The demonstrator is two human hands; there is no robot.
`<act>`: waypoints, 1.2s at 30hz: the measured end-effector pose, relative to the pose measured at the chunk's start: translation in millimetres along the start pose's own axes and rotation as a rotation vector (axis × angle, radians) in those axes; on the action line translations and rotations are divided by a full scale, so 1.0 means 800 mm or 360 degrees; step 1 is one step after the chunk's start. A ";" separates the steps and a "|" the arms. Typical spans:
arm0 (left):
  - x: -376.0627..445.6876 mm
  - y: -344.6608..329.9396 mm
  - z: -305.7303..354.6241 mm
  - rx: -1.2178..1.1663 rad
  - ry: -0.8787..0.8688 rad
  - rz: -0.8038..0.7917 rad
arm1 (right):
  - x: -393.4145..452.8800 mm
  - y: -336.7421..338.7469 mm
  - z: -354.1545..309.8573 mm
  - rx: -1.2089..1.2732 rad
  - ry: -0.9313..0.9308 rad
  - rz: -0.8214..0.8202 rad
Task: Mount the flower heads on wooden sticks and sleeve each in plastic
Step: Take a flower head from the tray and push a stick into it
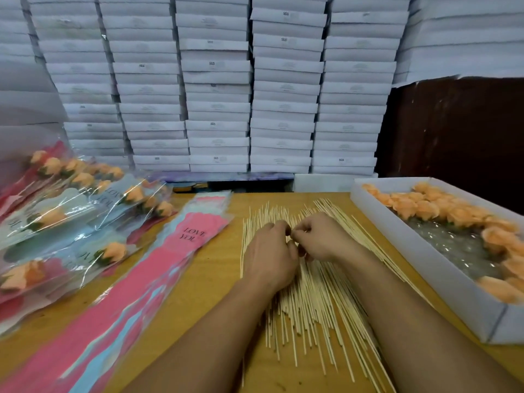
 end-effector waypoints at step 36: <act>-0.001 -0.005 0.002 0.0002 0.0038 -0.0105 | -0.018 0.321 0.305 -0.0840 -0.1070 0.0627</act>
Point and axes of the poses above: each hand's wrist, its own x-axis towards the middle knuckle, its own y-axis out of the back of the hand, z = x × y, the point moved 8 cm from there along x, towards the middle knuckle, and after that the axes turned 8 degrees about -y, right-handed, at the moved point
